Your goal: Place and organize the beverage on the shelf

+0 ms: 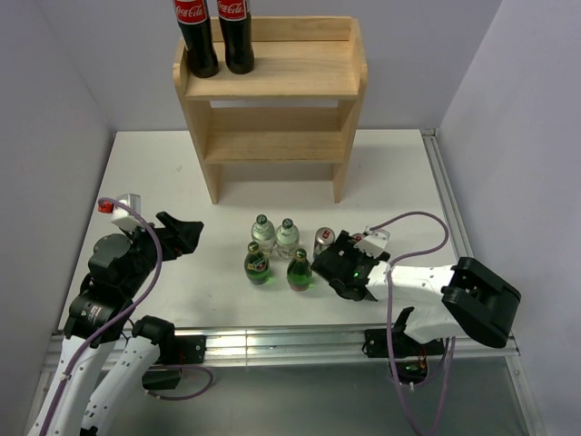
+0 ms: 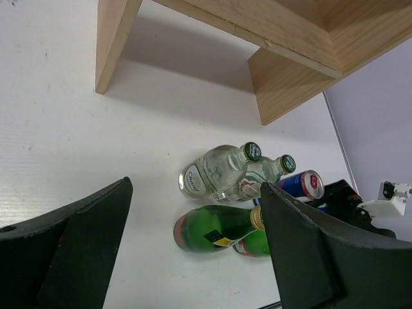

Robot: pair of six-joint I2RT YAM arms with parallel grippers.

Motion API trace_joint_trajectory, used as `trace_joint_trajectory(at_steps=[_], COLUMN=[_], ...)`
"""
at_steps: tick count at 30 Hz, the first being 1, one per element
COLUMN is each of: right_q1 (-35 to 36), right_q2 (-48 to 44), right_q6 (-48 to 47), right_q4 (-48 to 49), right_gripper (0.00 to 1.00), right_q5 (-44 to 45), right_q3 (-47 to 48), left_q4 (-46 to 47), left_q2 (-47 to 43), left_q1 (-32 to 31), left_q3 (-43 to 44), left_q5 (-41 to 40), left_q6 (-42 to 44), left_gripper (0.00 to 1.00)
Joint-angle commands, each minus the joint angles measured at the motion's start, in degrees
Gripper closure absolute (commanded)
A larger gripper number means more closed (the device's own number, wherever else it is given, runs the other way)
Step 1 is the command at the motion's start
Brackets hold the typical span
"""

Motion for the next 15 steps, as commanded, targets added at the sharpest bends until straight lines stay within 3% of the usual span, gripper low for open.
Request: trace_joint_trajectory(at_steps=[1,7,10,15], right_q1=[-1.67,-3.08,-3.26,-3.26], right_q2=[1.89,5.06,6.38,6.64], right_q6=[-0.15,-1.73,-0.94,-2.43], right_q4=[5.50,7.63,6.39,8.49], right_gripper=[0.03,0.10,0.19,0.42], right_q5=[3.43,3.78,3.87,2.82], right_q3=[0.53,1.75,2.72,2.03], left_q4=[2.46,2.46,2.46,2.46], left_q2=[-0.05,0.47,0.65,0.39], left_q1=[0.20,0.20,0.20,0.20], left_q3=[0.07,0.16,0.16,0.16], left_q5=[1.11,1.11,1.11,1.11], left_q6=[1.25,1.25,1.25,1.25], left_gripper=[0.13,0.13,0.13,0.13])
